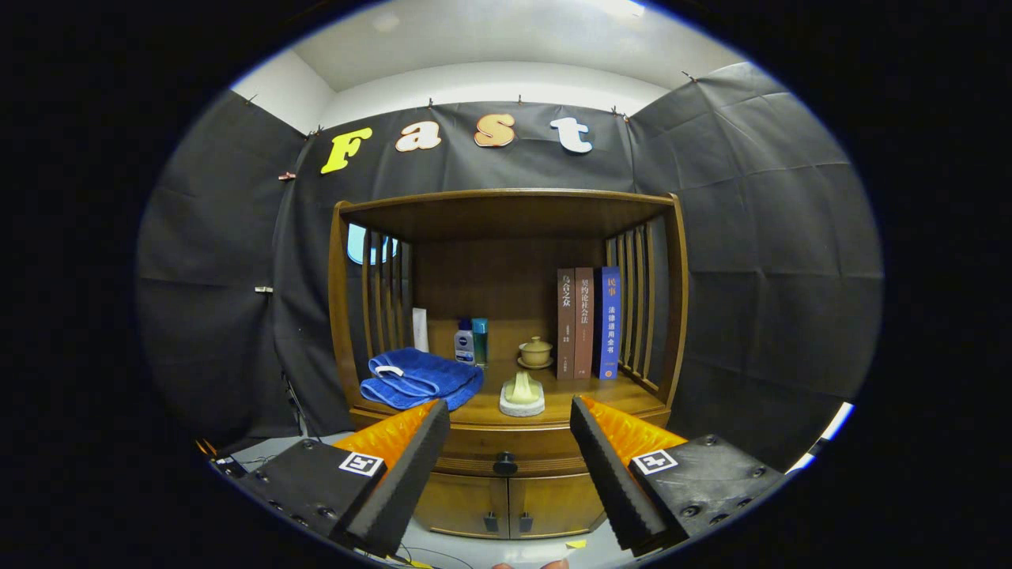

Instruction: Pull open the drawer, take out the items inside it, and place them on the countertop above the cabinet.

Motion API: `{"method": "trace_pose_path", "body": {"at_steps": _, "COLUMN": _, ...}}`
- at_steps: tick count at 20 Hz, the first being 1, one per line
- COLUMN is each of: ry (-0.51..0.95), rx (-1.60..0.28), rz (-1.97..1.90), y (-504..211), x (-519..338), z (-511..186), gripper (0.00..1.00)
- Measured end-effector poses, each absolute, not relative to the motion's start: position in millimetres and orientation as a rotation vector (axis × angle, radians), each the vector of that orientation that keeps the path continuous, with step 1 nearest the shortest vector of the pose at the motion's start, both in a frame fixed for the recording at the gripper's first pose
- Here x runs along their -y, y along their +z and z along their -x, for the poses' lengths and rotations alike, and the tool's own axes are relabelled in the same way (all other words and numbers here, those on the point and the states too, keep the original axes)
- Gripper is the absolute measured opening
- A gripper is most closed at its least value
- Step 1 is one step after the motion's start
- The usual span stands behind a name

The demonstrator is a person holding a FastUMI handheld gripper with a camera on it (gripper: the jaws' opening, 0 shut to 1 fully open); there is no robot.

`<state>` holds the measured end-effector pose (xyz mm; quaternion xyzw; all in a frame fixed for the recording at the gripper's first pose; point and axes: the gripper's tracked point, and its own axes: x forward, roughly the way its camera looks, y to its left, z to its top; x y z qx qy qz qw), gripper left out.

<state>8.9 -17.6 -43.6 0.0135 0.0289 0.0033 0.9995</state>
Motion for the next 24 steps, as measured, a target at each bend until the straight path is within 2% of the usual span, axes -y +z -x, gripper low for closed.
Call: {"method": "trace_pose_path", "body": {"at_steps": 24, "ry": 0.012, "rx": -0.045, "rz": -0.030, "y": -42.2, "x": 14.9, "z": -9.3, "gripper": 0.98}}
